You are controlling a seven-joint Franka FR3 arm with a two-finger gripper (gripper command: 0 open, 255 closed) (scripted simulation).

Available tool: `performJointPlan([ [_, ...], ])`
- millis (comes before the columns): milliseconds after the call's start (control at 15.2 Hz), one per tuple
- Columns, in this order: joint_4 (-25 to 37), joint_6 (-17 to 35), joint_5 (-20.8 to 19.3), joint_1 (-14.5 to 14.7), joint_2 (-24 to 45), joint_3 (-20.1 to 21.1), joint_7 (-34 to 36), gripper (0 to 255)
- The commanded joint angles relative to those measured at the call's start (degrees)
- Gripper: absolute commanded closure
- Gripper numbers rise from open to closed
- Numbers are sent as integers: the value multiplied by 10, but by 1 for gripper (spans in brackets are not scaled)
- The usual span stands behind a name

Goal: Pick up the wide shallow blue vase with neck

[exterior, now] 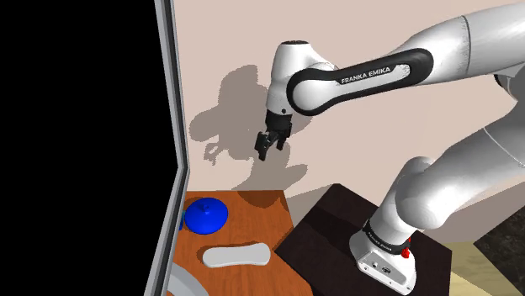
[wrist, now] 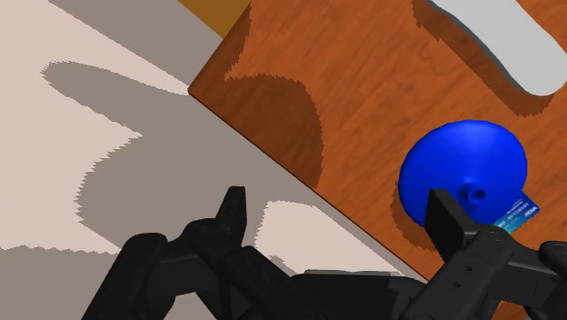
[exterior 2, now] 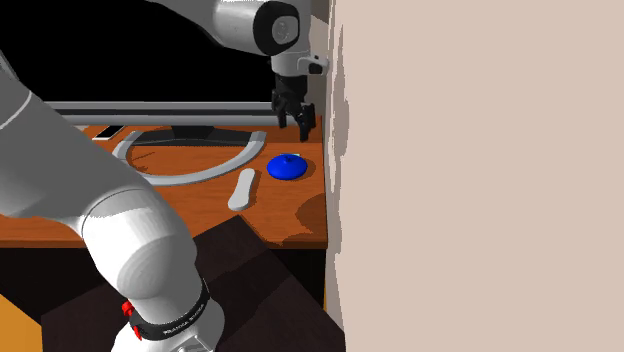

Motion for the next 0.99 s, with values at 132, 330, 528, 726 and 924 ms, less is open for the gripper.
performJointPlan([
  [132, 32, 48, -7, 9, 82, 28, 30, 0],
  [330, 60, 79, -20, 15, 146, 47, 55, 0],
  [528, 94, 106, -41, 25, 211, 61, 83, 0],
  [726, 134, 126, -67, 37, 277, 69, 112, 0],
  [924, 180, 140, -94, 55, 343, 72, 140, 0],
])
